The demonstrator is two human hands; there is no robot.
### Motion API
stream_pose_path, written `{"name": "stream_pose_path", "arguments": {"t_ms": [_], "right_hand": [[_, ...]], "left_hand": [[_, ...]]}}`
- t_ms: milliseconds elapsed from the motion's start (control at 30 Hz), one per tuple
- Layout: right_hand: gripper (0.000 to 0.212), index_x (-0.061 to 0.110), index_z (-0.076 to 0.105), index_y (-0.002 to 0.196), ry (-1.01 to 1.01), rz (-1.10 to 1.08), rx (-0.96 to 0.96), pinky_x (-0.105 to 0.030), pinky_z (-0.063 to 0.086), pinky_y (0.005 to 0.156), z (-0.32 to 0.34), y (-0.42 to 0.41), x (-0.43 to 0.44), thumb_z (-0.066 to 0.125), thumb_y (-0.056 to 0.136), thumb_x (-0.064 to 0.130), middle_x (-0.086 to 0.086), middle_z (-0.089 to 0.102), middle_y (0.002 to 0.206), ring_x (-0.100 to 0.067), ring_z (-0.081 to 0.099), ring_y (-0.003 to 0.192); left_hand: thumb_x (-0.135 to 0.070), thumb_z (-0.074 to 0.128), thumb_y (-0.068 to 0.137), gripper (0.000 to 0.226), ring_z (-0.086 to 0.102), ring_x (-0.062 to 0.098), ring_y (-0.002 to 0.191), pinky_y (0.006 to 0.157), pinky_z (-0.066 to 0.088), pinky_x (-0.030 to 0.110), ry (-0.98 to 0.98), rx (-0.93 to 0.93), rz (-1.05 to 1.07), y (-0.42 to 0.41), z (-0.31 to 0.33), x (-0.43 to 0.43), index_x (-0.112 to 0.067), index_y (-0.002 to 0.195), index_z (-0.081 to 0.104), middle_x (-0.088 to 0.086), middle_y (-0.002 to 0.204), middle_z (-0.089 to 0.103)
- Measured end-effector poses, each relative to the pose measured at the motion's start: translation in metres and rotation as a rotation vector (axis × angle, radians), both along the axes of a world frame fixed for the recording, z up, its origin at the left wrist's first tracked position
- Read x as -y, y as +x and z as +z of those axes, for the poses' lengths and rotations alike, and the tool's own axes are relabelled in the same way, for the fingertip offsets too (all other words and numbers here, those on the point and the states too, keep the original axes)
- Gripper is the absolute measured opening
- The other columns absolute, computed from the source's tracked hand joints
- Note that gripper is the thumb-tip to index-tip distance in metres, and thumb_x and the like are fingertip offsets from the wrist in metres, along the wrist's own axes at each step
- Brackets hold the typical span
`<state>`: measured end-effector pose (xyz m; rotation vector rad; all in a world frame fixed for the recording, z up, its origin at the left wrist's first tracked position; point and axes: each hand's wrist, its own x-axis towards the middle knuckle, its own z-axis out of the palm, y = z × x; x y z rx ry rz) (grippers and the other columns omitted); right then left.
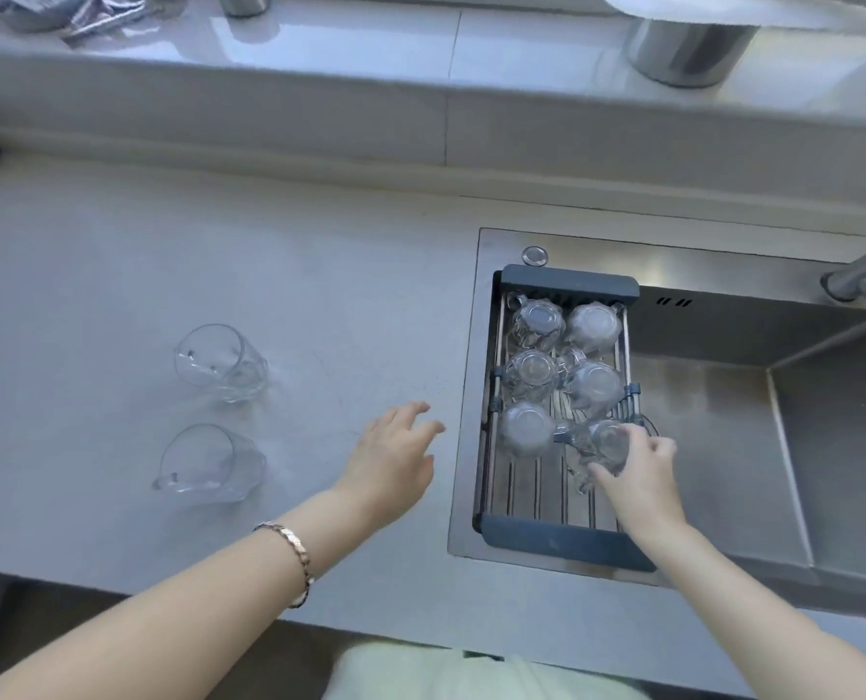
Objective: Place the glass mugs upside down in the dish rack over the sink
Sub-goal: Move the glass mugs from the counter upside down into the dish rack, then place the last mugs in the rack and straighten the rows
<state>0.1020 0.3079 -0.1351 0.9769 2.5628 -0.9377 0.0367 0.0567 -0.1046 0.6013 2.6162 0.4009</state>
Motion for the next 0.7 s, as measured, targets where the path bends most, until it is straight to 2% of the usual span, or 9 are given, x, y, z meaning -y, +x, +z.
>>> {"name": "stream_pose_path", "arguments": {"t_ms": [133, 200, 267, 300, 367, 433, 500, 567, 700], "right_hand": [[0.027, 0.0, 0.05, 0.107, 0.12, -0.022, -0.028, -0.041, 0.042, 0.087, -0.008, -0.014, 0.01, 0.063, 0.086, 0.009, -0.023, 0.036, 0.119, -0.037, 0.054, 0.087], [0.027, -0.001, 0.049, 0.106, 0.13, -0.032, 0.044, -0.042, 0.043, 0.088, -0.01, -0.016, 0.007, 0.062, 0.086, 0.01, -0.024, 0.035, 0.119, -0.04, 0.055, 0.089], [0.038, -0.001, 0.048, 0.113, 0.212, 0.018, 0.172, -0.044, 0.043, 0.091, -0.008, -0.02, 0.013, 0.066, 0.084, 0.017, -0.024, 0.035, 0.122, -0.043, 0.051, 0.101], [0.045, 0.001, 0.047, 0.118, 0.301, 0.086, 0.234, -0.045, 0.041, 0.095, -0.004, -0.023, 0.021, 0.067, 0.083, 0.022, -0.023, 0.035, 0.125, -0.043, 0.045, 0.109], [0.048, 0.007, 0.047, 0.123, 0.414, 0.278, 0.259, -0.045, 0.038, 0.099, 0.009, -0.033, 0.047, 0.064, 0.083, 0.028, -0.021, 0.036, 0.129, -0.039, 0.037, 0.119], [0.042, 0.01, 0.049, 0.124, 0.31, 0.456, 0.176, -0.043, 0.037, 0.101, 0.021, -0.047, 0.083, 0.059, 0.086, 0.027, -0.018, 0.04, 0.13, -0.035, 0.035, 0.122], [0.04, 0.011, 0.049, 0.124, 0.124, 0.587, 0.089, -0.04, 0.035, 0.103, 0.032, -0.061, 0.124, 0.058, 0.087, 0.024, -0.014, 0.043, 0.131, -0.03, 0.035, 0.126], [0.041, 0.012, 0.049, 0.126, -0.025, 0.69, 0.026, -0.036, 0.034, 0.105, 0.039, -0.078, 0.165, 0.059, 0.088, 0.023, -0.011, 0.044, 0.134, -0.025, 0.037, 0.129], [0.06, 0.008, 0.039, 0.134, -0.178, 0.74, -0.095, -0.031, 0.033, 0.105, 0.037, -0.116, 0.244, 0.067, 0.083, 0.02, -0.013, 0.046, 0.137, -0.023, 0.043, 0.128]], "left_hand": [[-0.008, 0.061, 0.085, 0.031, 0.051, 0.033, 0.124, 0.1, 0.042, 0.042, 0.053, -0.086, 0.076, 0.004, 0.009, 0.058, -0.008, 0.116, 0.063, 0.015, 0.134, 0.054], [-0.003, 0.071, 0.072, 0.027, 0.065, 0.038, 0.105, 0.083, 0.053, 0.046, 0.05, -0.139, 0.071, 0.001, 0.012, 0.066, -0.006, 0.099, 0.07, 0.019, 0.115, 0.067], [-0.007, 0.07, 0.064, 0.026, 0.07, 0.037, 0.09, 0.075, 0.056, 0.047, 0.017, -0.203, 0.088, -0.003, 0.015, 0.079, -0.007, 0.089, 0.071, 0.018, 0.102, 0.071], [-0.009, 0.068, 0.063, 0.028, 0.07, 0.037, 0.091, 0.078, 0.055, 0.049, -0.002, -0.243, 0.094, -0.004, 0.018, 0.088, -0.007, 0.091, 0.071, 0.019, 0.102, 0.071], [-0.012, 0.068, 0.074, 0.04, 0.058, 0.037, 0.116, 0.099, 0.044, 0.049, -0.066, -0.244, 0.154, -0.005, 0.024, 0.105, -0.008, 0.113, 0.064, 0.019, 0.126, 0.059], [-0.03, 0.061, 0.085, 0.063, 0.026, 0.031, 0.141, 0.115, 0.02, 0.043, -0.214, -0.164, 0.242, -0.005, 0.026, 0.126, -0.016, 0.141, 0.035, 0.012, 0.152, 0.028], [-0.046, 0.057, 0.084, 0.081, 0.012, 0.028, 0.145, 0.118, 0.014, 0.041, -0.366, -0.063, 0.299, -0.007, 0.03, 0.145, -0.02, 0.147, 0.015, 0.008, 0.157, 0.011], [-0.052, 0.059, 0.079, 0.086, 0.02, 0.028, 0.142, 0.114, 0.024, 0.041, -0.39, 0.002, 0.353, -0.009, 0.031, 0.164, -0.022, 0.147, 0.015, 0.007, 0.155, 0.018], [-0.052, 0.065, 0.075, 0.084, 0.043, 0.023, 0.129, 0.099, 0.042, 0.038, -0.238, 0.15, 0.442, -0.01, 0.032, 0.184, -0.027, 0.143, 0.023, 0.002, 0.14, 0.04]]}}
